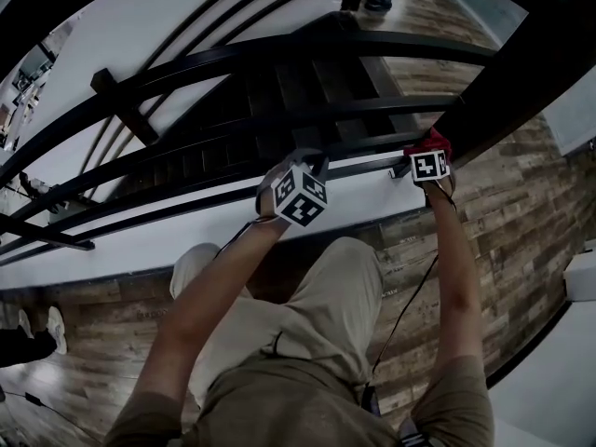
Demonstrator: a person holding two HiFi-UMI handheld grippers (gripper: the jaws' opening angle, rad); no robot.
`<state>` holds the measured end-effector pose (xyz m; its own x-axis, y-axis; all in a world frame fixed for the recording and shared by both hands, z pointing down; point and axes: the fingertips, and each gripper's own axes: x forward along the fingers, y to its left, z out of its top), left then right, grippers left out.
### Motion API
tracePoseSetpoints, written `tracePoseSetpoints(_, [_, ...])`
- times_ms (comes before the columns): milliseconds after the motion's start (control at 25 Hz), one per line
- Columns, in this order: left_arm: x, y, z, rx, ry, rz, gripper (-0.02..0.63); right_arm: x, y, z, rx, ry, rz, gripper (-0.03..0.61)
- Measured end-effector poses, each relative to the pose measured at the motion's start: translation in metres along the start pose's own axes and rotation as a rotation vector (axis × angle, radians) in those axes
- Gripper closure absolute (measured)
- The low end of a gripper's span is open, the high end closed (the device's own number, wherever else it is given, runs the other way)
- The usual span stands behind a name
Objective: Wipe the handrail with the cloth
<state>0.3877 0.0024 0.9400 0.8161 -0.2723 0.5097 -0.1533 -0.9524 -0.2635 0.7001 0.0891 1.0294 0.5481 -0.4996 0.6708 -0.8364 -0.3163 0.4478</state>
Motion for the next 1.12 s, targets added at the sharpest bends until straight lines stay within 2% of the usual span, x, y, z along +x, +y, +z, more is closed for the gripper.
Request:
tracePoseSetpoints(80, [0.003, 0.002, -0.005, -0.002, 0.013, -0.003, 0.597, 0.011, 0.016, -0.01, 0.041, -0.004, 0.037, 0.451])
tracePoseSetpoints(240, [0.008, 0.007, -0.015, -0.002, 0.033, 0.003, 0.597, 0.038, 0.011, 0.003, 0.056, -0.087, -0.007, 0.451])
tracePoseSetpoints(360, [0.008, 0.009, -0.026, -0.007, 0.049, 0.009, 0.597, 0.062, 0.011, 0.0, 0.093, -0.067, -0.009, 0.451])
tracePoseSetpoints(520, [0.005, 0.012, -0.041, -0.009, 0.069, 0.014, 0.597, 0.086, 0.025, -0.009, 0.08, -0.04, 0.002, 0.451])
tracePoseSetpoints(680, [0.001, 0.02, -0.055, -0.007, 0.085, 0.03, 0.597, 0.114, 0.059, -0.039, 0.234, 0.02, 0.164, 0.451])
tracePoseSetpoints(760, [-0.002, 0.023, -0.062, -0.006, 0.096, 0.034, 0.597, 0.115, 0.055, -0.057, 0.295, 0.015, 0.148, 0.453])
tracePoseSetpoints(800, [-0.004, 0.024, -0.066, -0.005, 0.099, 0.034, 0.597, 0.113, 0.053, -0.061, 0.285, 0.007, 0.138, 0.453])
tracePoseSetpoints(880, [-0.008, 0.027, -0.074, -0.005, 0.105, 0.033, 0.597, 0.11, 0.061, -0.058, 0.193, -0.009, 0.162, 0.453])
tracePoseSetpoints(1000, [-0.008, 0.027, -0.086, -0.005, 0.114, 0.028, 0.597, 0.106, 0.09, -0.054, 0.037, -0.014, 0.314, 0.453])
tracePoseSetpoints(1120, [-0.005, 0.022, -0.094, 0.002, 0.119, 0.012, 0.597, 0.097, 0.127, -0.068, -0.255, 0.02, 0.445, 0.453])
